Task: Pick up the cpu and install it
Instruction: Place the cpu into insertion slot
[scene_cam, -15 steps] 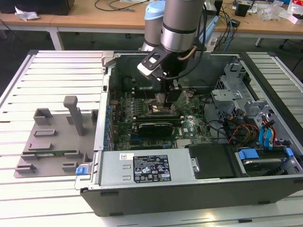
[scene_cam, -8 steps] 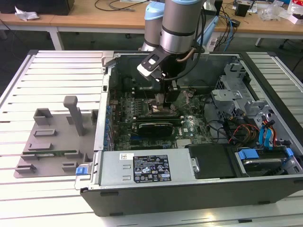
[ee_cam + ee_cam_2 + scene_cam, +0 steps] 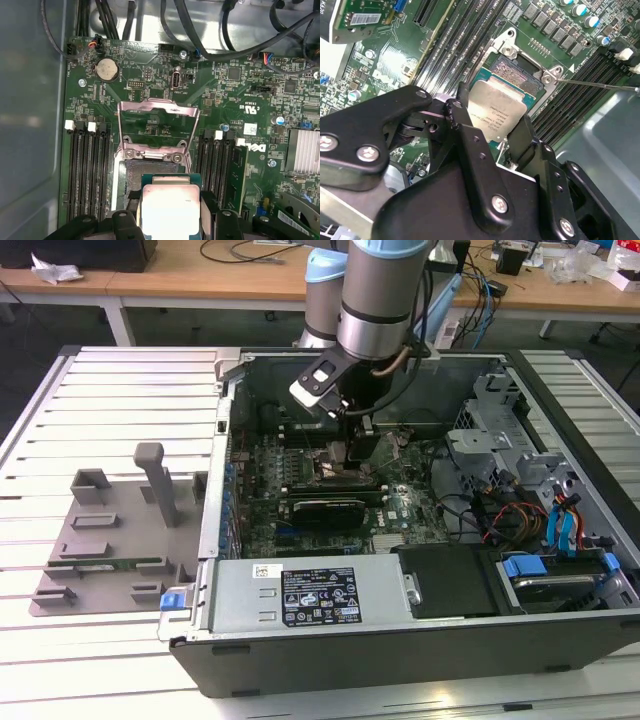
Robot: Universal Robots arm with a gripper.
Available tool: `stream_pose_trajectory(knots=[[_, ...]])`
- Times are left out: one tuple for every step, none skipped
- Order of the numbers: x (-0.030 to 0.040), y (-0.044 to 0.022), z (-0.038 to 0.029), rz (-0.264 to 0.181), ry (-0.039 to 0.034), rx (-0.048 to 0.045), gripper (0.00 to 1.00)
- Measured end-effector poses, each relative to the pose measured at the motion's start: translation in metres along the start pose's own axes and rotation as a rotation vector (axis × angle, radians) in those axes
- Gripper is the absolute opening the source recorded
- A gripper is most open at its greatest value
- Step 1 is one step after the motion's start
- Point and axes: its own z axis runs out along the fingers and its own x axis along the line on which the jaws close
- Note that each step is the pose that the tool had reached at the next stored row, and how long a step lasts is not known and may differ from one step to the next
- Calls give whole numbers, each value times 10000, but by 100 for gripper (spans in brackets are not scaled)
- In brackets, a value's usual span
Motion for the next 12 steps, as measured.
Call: stream_pose_trajectory(knots=[[0,1,11,0,0,0,55],[0,1,18,0,0,0,55],[1,1,30,0,1,-1,55],[1,2,37,-1,0,0,55],[1,2,46,-1,0,0,55],[1,2,56,0,0,0,55],[1,3,63,0,0,0,55],[2,3,76,0,0,0,55],[2,4,92,0,0,0,55],[3,4,101,1,0,0,55],[16,5,111,3,0,0,55],[35,8,117,14,1,-1,55]])
